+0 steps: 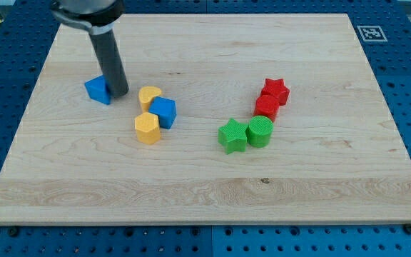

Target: Push the yellow heart into the red star

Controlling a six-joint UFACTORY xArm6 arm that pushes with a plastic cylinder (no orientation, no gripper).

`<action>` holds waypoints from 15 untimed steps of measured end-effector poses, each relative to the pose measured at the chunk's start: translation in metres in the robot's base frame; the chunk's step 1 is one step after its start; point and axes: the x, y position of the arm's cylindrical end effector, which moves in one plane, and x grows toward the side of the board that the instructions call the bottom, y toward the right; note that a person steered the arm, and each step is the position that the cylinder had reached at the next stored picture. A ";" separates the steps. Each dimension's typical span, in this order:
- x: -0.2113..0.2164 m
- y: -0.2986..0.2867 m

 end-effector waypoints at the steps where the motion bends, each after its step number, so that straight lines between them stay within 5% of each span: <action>1: 0.018 -0.003; 11: 0.023 0.083; 15: -0.017 0.125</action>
